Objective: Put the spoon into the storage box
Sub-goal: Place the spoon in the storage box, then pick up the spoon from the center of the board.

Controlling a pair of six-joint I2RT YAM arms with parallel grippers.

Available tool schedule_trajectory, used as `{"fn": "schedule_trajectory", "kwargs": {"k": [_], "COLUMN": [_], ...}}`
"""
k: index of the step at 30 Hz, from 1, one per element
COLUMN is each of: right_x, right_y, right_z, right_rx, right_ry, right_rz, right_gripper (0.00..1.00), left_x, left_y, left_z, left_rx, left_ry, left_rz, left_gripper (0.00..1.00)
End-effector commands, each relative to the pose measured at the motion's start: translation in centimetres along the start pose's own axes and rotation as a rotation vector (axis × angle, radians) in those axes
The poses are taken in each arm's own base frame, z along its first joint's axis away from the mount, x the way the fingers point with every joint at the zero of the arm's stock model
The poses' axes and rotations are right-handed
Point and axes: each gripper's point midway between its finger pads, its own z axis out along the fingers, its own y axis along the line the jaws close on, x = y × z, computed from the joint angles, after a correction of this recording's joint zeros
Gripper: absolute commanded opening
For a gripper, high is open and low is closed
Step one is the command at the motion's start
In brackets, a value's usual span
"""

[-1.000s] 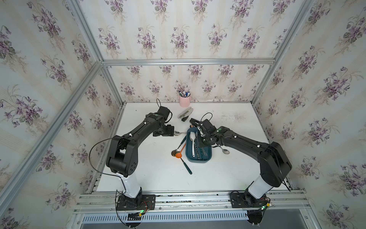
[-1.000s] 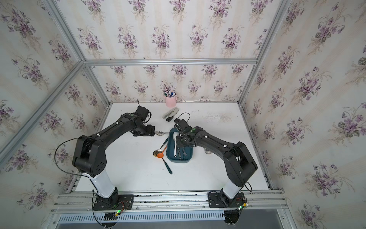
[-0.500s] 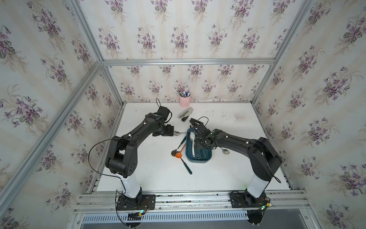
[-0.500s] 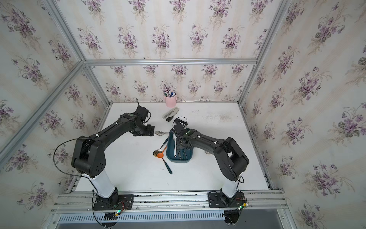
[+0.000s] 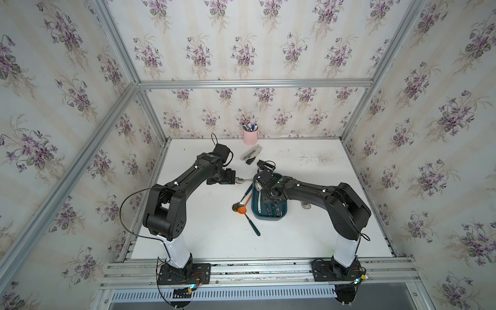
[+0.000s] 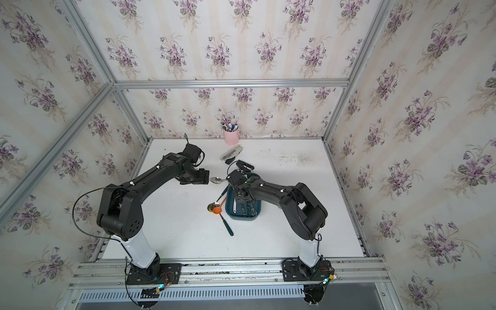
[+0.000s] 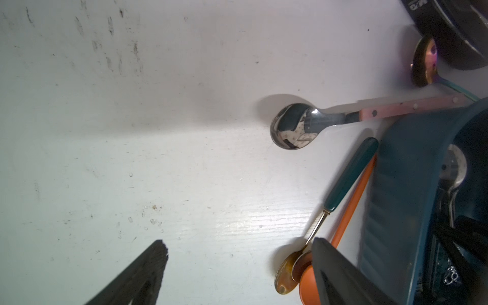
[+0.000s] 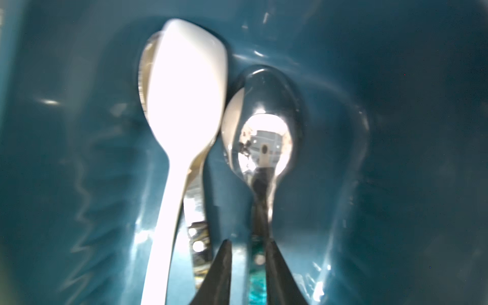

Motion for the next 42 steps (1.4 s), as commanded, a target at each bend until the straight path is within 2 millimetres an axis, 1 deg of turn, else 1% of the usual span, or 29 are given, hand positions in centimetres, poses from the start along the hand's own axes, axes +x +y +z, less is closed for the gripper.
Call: {"fn": "schedule_trajectory", "kwargs": {"k": [1,4,7,10,13,15,17,18,20,22,23,24,25,26,28,30,32,35,38,42], "right_x": [0.1,-0.3,-1.1,-2.5,-3.8,-4.6,-5.0,-5.4,-5.9,-6.3,-6.2,-6.4,-6.3,-6.1,-5.6,-4.6,-4.1,-3.5,-2.0,-0.2], "right_y": [-0.1,-0.3,-0.3,-0.1,0.9,1.2,0.7,-0.2,-2.5,-5.5,-6.3,-8.8,-10.2,-11.2,-14.0,-15.4,-15.4,-15.0,-15.2,-14.3], "right_z": [-0.1,-0.7,-1.8,-3.7,-6.2,-7.9,-9.2,-9.7,-10.0,-9.9,-9.9,-9.6,-9.5,-9.4,-8.8,-7.8,-7.2,-6.1,-4.4,-2.4], "right_rx": [0.011,0.017,0.011,-0.014,-0.116,-0.186,-0.215,-0.202,-0.182,-0.178,-0.196,-0.184,-0.185,-0.197,-0.217,-0.238,-0.256,-0.279,-0.247,-0.279], "right_ry": [0.008,-0.005,-0.034,-0.084,-0.148,-0.190,-0.218,-0.231,-0.235,-0.215,-0.206,-0.195,-0.189,-0.183,-0.159,-0.117,-0.085,-0.035,0.061,0.150], "right_rz": [-0.001,0.002,-0.004,-0.033,-0.101,-0.161,-0.217,-0.229,-0.210,-0.128,-0.100,-0.031,0.019,0.073,0.251,0.400,0.486,0.660,0.870,1.107], "right_gripper": [0.30,0.32,0.33,0.33,0.33,0.32,0.32,0.33,0.35,0.35,0.34,0.34,0.34,0.34,0.34,0.33,0.36,0.37,0.36,0.37], "left_x": [-0.1,-0.1,-0.2,-0.3,-0.5,-0.6,-0.7,-0.8,-0.8,-0.8,-0.9,-0.9,-0.9,-0.8,-0.9,-0.9,-1.0,-1.1,-1.1,-0.9], "left_y": [0.1,0.1,0.0,-0.1,-0.3,-0.4,-0.6,-0.6,-0.7,-0.8,-0.8,-0.8,-0.8,-0.8,-0.8,-1.0,-1.1,-1.4,-1.6,-1.3], "left_z": [-0.1,0.0,0.0,-0.1,-0.1,0.0,0.0,-0.1,-0.1,-0.2,-0.2,-0.2,-0.3,-0.3,-0.3,-0.2,-0.2,0.0,0.0,0.0], "left_rx": [-0.003,-0.004,0.000,0.001,0.004,0.005,0.005,0.006,0.007,0.008,0.008,0.008,0.007,0.006,0.006,0.007,0.009,0.013,0.014,0.006], "left_ry": [-0.008,-0.006,-0.008,-0.010,-0.010,-0.005,-0.003,-0.004,-0.005,-0.007,-0.009,-0.009,-0.010,-0.010,-0.013,-0.014,-0.013,-0.012,-0.011,-0.014], "left_rz": [-0.006,-0.008,-0.007,-0.003,0.005,0.011,0.019,0.021,0.023,0.024,0.024,0.024,0.024,0.026,0.027,0.032,0.032,0.034,0.038,0.038], "left_gripper": [0.89,0.89,0.89,0.89,0.89,0.89,0.89,0.89,0.89,0.89,0.89,0.89,0.89,0.89,0.89,0.89,0.89,0.89,0.89,0.89]}}
